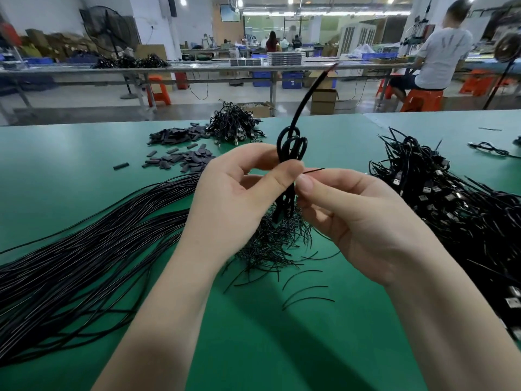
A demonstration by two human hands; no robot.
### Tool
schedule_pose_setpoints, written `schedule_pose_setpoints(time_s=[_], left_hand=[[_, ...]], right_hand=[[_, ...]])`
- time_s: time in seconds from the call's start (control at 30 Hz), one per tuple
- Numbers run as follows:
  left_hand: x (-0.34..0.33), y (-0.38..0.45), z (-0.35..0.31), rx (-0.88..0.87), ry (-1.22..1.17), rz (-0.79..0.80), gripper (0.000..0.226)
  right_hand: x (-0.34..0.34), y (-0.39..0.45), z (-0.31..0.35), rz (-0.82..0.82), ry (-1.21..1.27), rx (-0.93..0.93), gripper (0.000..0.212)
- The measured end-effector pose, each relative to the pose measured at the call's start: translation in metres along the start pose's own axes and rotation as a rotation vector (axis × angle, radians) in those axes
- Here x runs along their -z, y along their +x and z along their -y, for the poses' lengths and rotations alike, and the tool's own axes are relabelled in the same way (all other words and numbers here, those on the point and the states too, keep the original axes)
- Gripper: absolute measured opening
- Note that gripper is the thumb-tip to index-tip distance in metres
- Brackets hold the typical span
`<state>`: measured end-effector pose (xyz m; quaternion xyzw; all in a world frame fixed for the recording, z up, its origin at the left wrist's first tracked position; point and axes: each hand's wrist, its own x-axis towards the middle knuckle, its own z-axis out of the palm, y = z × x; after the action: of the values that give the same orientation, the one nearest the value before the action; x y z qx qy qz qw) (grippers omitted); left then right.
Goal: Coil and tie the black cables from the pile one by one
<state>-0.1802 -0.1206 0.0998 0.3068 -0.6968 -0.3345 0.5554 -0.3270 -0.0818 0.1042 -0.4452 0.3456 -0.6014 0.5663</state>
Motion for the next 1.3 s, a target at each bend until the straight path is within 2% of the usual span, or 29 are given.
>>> schedule_pose_setpoints(time_s=[0.03, 0.1, 0.17, 0.23, 0.3, 0.33, 0.4, 0.43, 0.5, 0.53, 0.57, 0.63, 0.77, 0.87, 0.97, 1.23, 1.3], left_hand=[[0.0, 0.0, 0.0, 0.001, -0.002, -0.007, 0.021], [0.0, 0.0, -0.002, 0.032, -0.022, -0.011, 0.025], [0.0, 0.0, -0.004, 0.165, -0.111, 0.005, 0.023], [0.0, 0.0, -0.007, 0.359, -0.256, 0.076, 0.022], [0.001, -0.001, -0.008, 0.476, -0.368, 0.133, 0.021], [0.001, 0.0, -0.008, 0.487, -0.388, 0.134, 0.021], [0.0, 0.001, -0.005, 0.414, -0.341, 0.076, 0.02], [0.0, 0.001, -0.002, 0.345, -0.29, 0.024, 0.02], [0.001, 0.003, 0.005, 0.195, -0.147, -0.079, 0.018], [0.002, 0.003, 0.008, 0.133, -0.075, -0.105, 0.018], [0.003, 0.003, 0.01, 0.092, -0.024, -0.106, 0.018], [0.002, 0.003, 0.01, 0.062, 0.006, -0.073, 0.016], [0.003, 0.002, 0.006, 0.017, 0.087, -0.053, 0.01], [0.004, 0.001, 0.005, -0.023, 0.105, -0.051, 0.004], [0.003, -0.001, 0.002, -0.038, 0.103, -0.065, 0.006], [0.004, -0.004, -0.009, -0.16, 0.134, -0.117, 0.011], [0.003, -0.004, -0.011, -0.164, 0.124, -0.121, 0.011]], right_hand=[[-0.001, 0.0, -0.001, -0.019, -0.084, 0.11, 0.009], [-0.001, 0.001, -0.006, -0.117, -0.431, 0.449, 0.01], [0.001, 0.004, -0.011, -0.201, -0.877, 0.859, 0.01], [0.005, 0.005, -0.015, -0.226, -1.182, 1.196, 0.007], [0.008, 0.007, -0.019, -0.241, -1.312, 1.382, 0.009], [0.009, 0.008, -0.02, -0.244, -1.312, 1.392, 0.009], [0.009, 0.01, -0.021, -0.231, -1.203, 1.237, 0.009], [0.007, 0.009, -0.02, -0.23, -1.073, 1.066, 0.008], [0.002, 0.007, -0.017, -0.219, -0.658, 0.597, 0.007], [0.0, 0.007, -0.017, -0.203, -0.458, 0.377, 0.012], [-0.001, 0.008, -0.018, -0.183, -0.326, 0.212, 0.018], [0.0, 0.008, -0.02, -0.139, -0.19, 0.053, 0.018], [0.002, 0.009, -0.014, -0.052, 0.045, -0.057, 0.02], [0.003, 0.008, -0.011, -0.028, 0.037, -0.11, 0.023], [0.001, 0.006, -0.012, -0.028, 0.072, -0.17, 0.023], [-0.012, -0.001, -0.005, -0.005, 0.279, -0.218, 0.009], [-0.016, -0.003, -0.005, -0.013, 0.334, -0.168, 0.006]])
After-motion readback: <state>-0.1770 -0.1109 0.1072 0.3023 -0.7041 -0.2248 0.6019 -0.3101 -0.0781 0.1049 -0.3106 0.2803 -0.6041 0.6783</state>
